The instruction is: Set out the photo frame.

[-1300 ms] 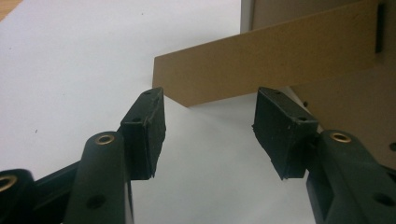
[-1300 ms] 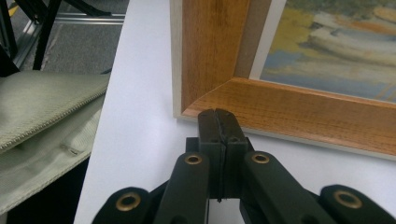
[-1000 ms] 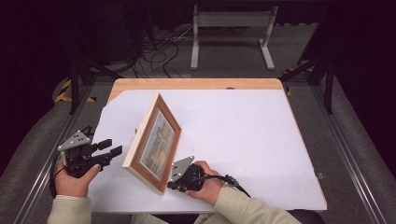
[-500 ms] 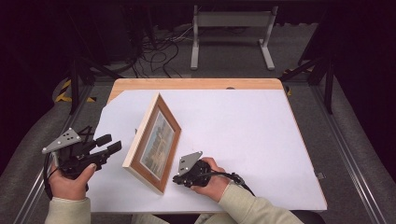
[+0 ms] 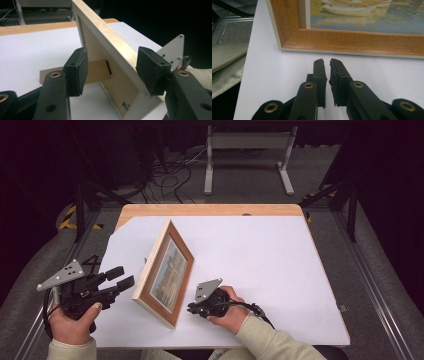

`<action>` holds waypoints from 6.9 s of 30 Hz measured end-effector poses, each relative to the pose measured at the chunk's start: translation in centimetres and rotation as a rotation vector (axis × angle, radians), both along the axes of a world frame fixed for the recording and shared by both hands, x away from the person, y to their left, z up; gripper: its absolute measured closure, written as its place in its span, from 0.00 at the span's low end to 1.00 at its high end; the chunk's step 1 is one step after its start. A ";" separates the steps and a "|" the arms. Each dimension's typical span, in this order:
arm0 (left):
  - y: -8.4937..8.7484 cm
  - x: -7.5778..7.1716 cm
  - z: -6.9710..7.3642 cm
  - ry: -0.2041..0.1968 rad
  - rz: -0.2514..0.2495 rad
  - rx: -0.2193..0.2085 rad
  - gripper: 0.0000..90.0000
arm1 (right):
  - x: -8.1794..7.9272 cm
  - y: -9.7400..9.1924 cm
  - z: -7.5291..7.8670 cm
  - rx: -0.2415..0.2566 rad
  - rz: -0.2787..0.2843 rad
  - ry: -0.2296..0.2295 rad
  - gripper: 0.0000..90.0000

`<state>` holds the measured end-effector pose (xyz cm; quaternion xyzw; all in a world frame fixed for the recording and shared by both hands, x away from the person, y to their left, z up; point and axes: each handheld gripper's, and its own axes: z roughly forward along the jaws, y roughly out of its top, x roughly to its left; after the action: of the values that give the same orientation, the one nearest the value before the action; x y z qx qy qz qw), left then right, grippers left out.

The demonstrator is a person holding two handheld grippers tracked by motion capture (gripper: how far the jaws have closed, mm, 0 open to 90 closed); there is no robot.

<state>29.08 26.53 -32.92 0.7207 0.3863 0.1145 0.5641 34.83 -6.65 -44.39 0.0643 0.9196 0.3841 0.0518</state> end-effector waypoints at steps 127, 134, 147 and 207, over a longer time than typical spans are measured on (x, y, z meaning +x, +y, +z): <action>-3.9 2.3 -4.3 -0.045 0.031 0.017 0.85 | 12.2 -4.9 7.8 0.228 -0.207 0.045 0.52; -4.5 3.5 -3.6 -0.069 -0.008 0.016 0.81 | 10.5 -7.2 9.0 0.252 -0.255 -0.005 0.59; -5.6 5.8 -3.3 -0.112 -0.004 -0.003 0.68 | 7.3 -11.0 9.7 0.295 -0.352 -0.043 0.70; -11.8 11.0 -4.4 -0.050 -0.179 0.021 0.56 | 2.9 -17.3 7.4 0.275 -0.623 0.019 0.71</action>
<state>40.11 14.68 -37.31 0.7552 0.3051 0.0858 0.5738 37.73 -24.00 -36.99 0.3522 0.7957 0.4697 0.1489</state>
